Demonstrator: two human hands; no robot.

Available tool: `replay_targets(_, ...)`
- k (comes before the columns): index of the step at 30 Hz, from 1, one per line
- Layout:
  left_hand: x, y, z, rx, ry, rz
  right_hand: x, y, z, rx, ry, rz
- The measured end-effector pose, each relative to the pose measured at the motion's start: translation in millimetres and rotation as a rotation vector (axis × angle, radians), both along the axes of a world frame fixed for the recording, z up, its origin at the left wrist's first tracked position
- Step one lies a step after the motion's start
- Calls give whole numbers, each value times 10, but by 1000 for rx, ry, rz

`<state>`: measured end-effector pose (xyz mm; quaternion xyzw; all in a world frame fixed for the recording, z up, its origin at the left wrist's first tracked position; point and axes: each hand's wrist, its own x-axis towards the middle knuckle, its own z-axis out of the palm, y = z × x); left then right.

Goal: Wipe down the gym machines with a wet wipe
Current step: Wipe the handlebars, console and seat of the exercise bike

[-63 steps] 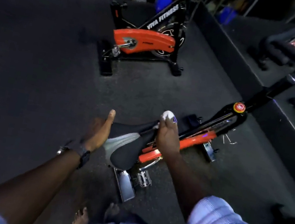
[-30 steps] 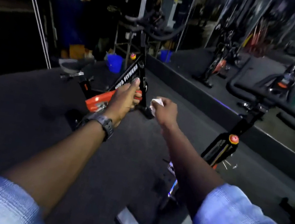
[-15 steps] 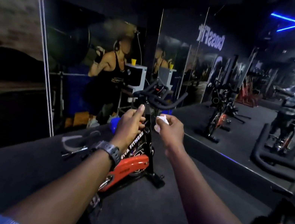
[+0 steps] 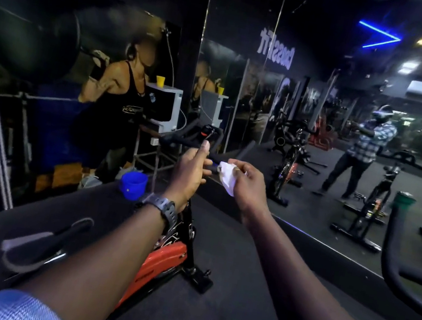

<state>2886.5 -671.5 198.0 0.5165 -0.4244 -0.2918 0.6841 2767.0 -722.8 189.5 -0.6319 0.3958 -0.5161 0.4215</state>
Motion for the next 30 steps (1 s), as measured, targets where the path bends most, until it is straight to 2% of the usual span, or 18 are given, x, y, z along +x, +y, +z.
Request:
replay_targets(7,718,-1328,-86,40,1,-100,569,-976,-28,97,-18,-20)
replay_targets(12,1095,-2004,-163,51,2,-163,841,-1635,-83,125,-12,-101)
replay_targets(21,1550,-3161,-451,77,-57,-158,977,-3069,-393,53,250,-295)
replay_targets(27,1468,-4103,-547,126,-129,-180,1027,-4045,-638,78,206,-196)
replay_targets(30,1405,-4509,-663,122,-158,-180,1053,-4367,-626,65,12,1)
